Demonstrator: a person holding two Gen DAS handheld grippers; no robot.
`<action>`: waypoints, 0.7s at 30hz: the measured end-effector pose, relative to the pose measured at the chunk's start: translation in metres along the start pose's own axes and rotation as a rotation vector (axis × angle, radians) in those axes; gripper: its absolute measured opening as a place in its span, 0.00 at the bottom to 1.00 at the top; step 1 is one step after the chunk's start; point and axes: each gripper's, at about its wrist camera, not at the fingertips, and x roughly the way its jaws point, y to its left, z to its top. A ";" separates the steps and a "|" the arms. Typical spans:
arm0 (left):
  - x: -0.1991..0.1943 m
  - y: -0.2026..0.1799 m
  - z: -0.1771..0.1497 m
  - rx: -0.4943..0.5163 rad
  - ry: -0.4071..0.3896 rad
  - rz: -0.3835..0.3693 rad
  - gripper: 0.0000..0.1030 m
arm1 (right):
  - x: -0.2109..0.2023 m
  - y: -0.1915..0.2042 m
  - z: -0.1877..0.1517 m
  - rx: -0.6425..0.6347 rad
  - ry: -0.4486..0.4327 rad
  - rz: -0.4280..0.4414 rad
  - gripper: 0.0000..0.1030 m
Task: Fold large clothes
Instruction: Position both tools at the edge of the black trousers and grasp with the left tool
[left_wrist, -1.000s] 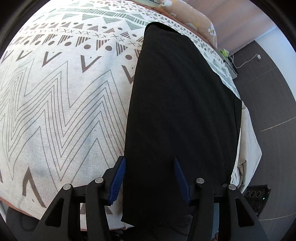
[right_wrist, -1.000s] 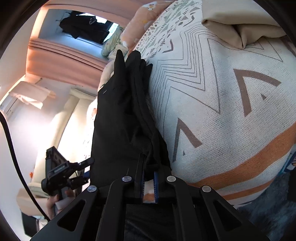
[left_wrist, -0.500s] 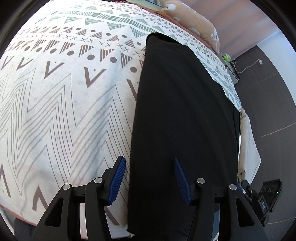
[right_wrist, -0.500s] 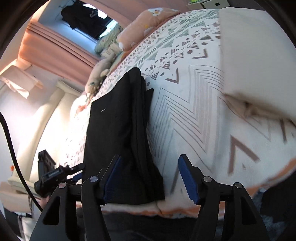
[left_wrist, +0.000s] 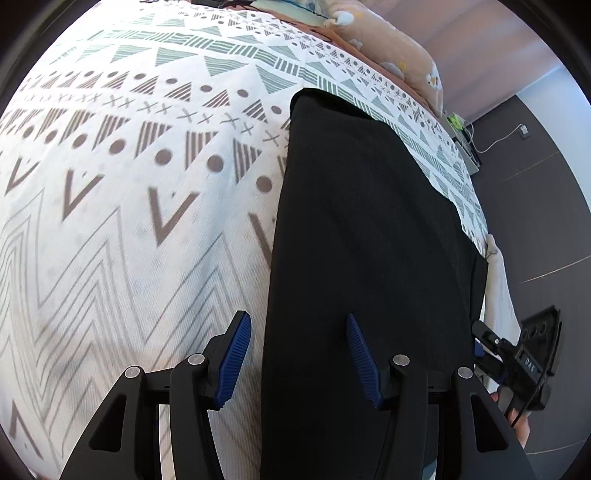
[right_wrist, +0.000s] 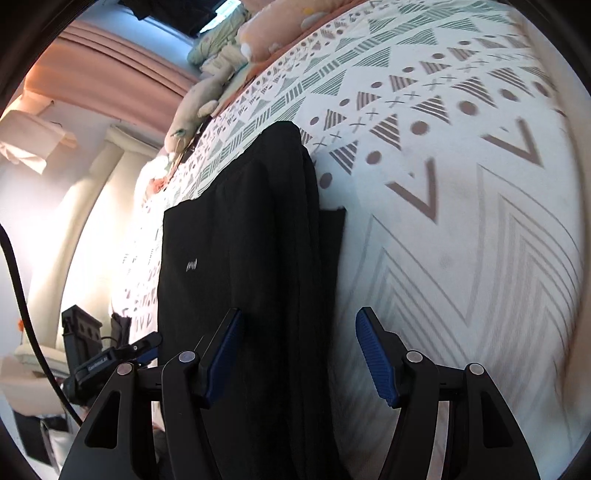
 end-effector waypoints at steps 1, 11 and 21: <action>0.004 -0.001 0.004 0.001 0.003 -0.005 0.54 | 0.005 -0.001 0.005 0.009 0.012 0.004 0.62; 0.038 -0.005 0.041 -0.011 0.010 -0.037 0.54 | 0.040 -0.011 0.034 0.087 0.089 0.130 0.67; 0.063 -0.012 0.073 -0.021 0.024 -0.028 0.60 | 0.062 -0.008 0.048 0.071 0.129 0.199 0.68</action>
